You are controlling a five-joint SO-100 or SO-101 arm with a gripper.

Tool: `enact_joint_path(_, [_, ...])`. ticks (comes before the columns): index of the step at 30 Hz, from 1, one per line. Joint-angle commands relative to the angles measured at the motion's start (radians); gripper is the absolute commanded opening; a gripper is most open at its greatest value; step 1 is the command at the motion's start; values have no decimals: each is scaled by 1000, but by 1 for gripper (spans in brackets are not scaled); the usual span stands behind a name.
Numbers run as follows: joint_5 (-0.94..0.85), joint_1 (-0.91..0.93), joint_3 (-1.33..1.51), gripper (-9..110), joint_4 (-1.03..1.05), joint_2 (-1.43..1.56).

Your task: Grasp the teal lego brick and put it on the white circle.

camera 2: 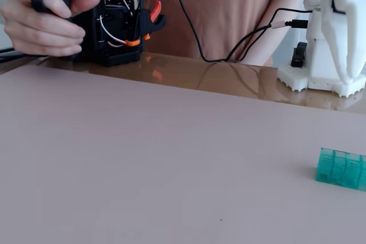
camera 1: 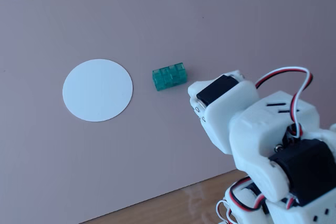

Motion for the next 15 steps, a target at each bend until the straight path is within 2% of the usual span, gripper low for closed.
enact_joint_path(1, [2,15,-86,0,-51,-112])
enact_joint_path(15, [123,61,-477,0,-204,-854])
